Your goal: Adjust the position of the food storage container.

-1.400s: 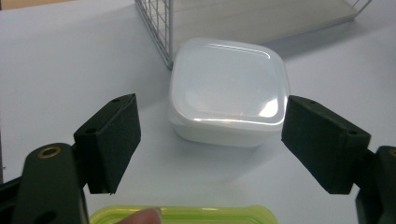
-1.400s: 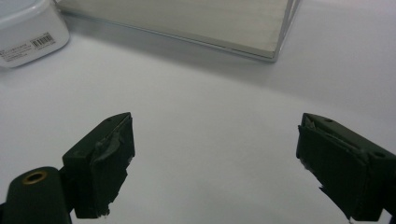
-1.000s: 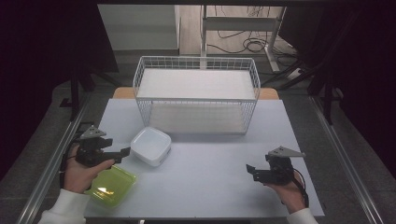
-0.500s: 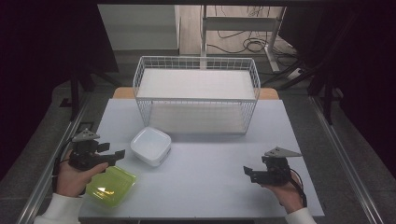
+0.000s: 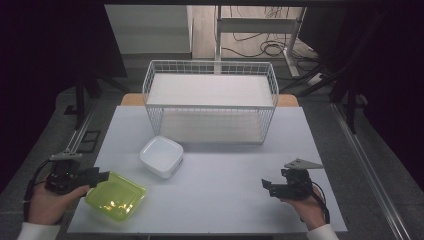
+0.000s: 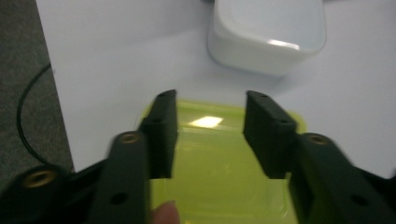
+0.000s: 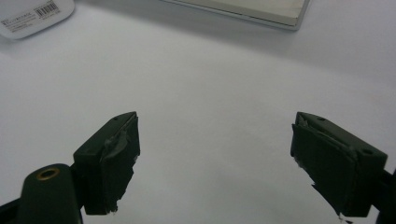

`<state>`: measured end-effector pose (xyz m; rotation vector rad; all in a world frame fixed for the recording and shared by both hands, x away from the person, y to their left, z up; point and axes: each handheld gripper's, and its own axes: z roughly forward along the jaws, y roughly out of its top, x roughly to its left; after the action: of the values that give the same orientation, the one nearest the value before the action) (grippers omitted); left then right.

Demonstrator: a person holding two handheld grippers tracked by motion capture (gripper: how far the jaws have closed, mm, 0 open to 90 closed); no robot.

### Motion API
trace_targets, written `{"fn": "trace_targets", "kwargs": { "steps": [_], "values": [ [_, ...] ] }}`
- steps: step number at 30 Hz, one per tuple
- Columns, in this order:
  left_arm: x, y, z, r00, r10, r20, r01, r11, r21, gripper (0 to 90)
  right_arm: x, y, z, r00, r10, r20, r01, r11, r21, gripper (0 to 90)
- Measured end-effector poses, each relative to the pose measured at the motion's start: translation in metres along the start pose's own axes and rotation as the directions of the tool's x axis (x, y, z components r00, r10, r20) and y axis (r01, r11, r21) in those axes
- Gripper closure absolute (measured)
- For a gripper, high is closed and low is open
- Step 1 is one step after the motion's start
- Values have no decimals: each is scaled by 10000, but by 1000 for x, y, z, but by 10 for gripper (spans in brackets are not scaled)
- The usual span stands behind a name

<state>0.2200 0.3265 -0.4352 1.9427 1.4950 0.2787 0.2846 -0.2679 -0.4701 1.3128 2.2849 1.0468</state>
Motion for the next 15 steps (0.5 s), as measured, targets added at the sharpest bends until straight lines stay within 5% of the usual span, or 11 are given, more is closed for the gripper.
{"fn": "trace_targets", "kwargs": {
  "steps": [8,15],
  "values": [
    [21,-22,3,9997,-135,-184,150,9966,806,853,2,0,5,10000,-61,-36,61,9998,178,157],
    [37,-41,13,9973,-454,-580,530,9891,1373,893,2,-1,7,9999,-117,-21,117,9995,281,157]
  ]
}}
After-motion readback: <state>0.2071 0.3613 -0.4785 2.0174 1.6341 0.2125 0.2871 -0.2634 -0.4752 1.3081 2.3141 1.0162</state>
